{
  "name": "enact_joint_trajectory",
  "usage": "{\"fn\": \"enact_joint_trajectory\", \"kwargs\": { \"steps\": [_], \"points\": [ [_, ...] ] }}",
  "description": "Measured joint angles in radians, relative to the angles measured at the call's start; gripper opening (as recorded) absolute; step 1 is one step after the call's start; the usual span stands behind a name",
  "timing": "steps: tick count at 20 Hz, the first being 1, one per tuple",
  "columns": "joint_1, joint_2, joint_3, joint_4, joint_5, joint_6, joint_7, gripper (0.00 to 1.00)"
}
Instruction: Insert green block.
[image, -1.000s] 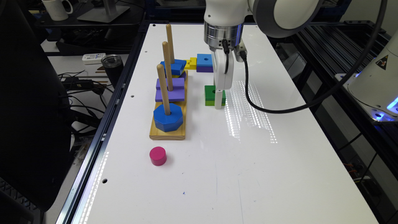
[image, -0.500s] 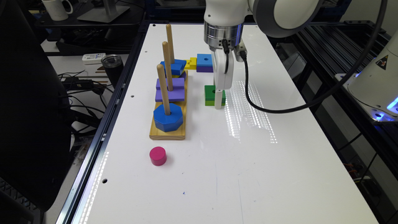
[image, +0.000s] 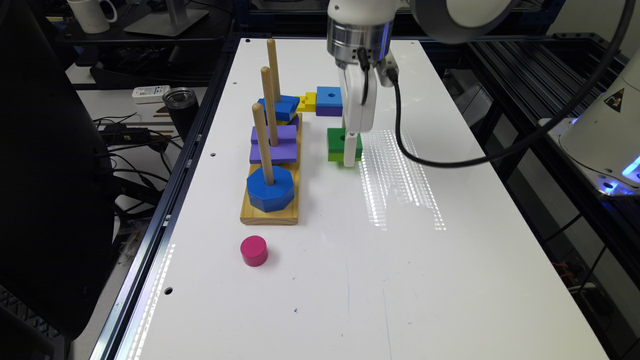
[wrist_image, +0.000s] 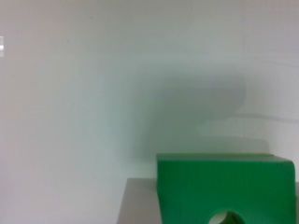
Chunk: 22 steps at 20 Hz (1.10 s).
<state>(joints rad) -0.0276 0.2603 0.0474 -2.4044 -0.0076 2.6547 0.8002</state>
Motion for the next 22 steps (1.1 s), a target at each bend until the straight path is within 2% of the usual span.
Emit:
{"fn": "enact_joint_trajectory", "kwargs": {
  "steps": [22],
  "points": [
    [0.000,-0.282,0.001,0.003,0.0032,-0.268,0.000,0.00]
  ]
}}
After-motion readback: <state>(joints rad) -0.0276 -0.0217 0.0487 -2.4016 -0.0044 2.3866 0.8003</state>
